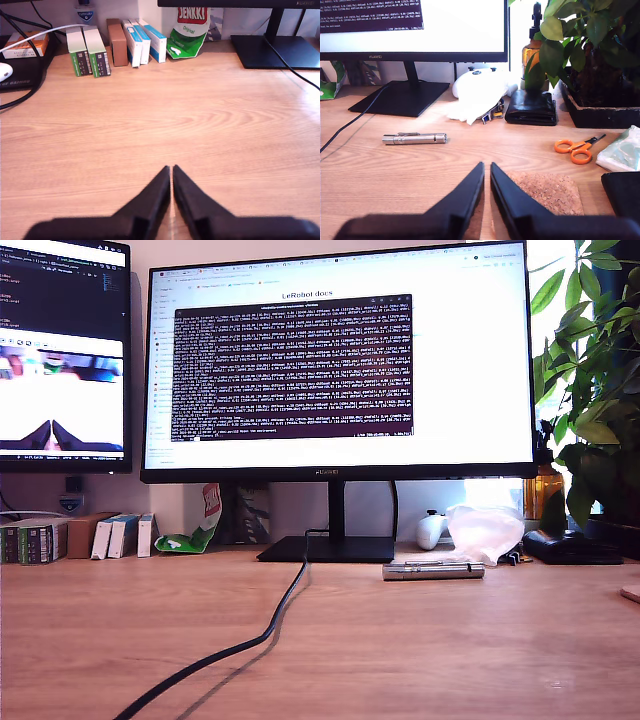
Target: Pick the metallic laser pointer with your right arm, pass it to your left arm, then place it down to the left side of the table
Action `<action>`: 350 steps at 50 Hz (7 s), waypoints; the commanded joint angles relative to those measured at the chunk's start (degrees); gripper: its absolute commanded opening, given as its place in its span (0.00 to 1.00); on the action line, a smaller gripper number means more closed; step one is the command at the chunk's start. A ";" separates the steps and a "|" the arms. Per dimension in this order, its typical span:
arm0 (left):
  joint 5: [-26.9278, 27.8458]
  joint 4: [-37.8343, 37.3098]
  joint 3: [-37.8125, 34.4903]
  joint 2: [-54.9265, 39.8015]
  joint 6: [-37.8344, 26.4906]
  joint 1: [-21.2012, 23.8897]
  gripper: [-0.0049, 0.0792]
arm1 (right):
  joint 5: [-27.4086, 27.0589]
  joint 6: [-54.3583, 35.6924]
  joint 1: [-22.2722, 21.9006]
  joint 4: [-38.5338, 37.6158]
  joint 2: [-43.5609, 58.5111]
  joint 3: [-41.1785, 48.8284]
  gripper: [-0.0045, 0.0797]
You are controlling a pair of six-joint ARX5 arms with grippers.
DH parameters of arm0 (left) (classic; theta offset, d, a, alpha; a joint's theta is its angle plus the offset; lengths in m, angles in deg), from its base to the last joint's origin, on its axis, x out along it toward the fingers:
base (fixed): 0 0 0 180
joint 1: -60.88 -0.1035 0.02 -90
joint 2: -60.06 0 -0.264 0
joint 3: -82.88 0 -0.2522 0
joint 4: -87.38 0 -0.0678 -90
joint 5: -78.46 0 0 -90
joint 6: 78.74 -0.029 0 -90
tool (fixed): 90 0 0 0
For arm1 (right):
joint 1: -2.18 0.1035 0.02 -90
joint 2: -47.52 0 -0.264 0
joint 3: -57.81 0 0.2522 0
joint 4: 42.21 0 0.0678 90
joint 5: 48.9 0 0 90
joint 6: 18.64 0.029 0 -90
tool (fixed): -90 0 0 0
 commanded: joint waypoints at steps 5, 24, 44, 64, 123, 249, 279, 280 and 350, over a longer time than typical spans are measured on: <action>0.07 -0.28 -1.55 0.42 0.00 -0.02 0.04 | -0.02 0.22 0.33 -0.61 -0.37 1.05 0.04; 0.07 -0.28 -1.55 0.42 0.02 -0.02 0.04 | -0.22 -0.39 0.24 -0.63 -0.37 1.05 0.04; 2.91 2.19 -1.55 0.42 2.67 0.02 0.04 | 0.68 4.74 0.24 -1.25 -0.37 1.05 0.04; 6.10 11.30 -1.55 0.42 14.91 0.02 0.04 | 7.72 25.83 0.24 -8.17 -0.37 1.03 0.04; 24.81 19.26 19.87 -28.79 -7.13 0.13 0.04 | 17.57 -9.14 0.31 14.19 39.85 -36.09 0.04; 25.81 7.89 35.45 -56.87 -32.46 6.51 0.04 | -1.46 -60.83 22.08 24.28 113.98 -81.24 0.47; 25.33 8.00 35.45 -56.87 -32.50 6.49 0.04 | -0.61 -60.17 19.63 22.75 117.87 -81.59 0.45; 25.33 8.09 35.45 -56.87 -32.50 6.49 0.04 | -0.22 -60.06 19.56 22.82 117.87 -81.59 0.45; 43.23 35.87 35.45 -64.76 2.01 6.49 0.39 | 20.85 -30.23 33.07 25.83 114.95 -102.29 0.04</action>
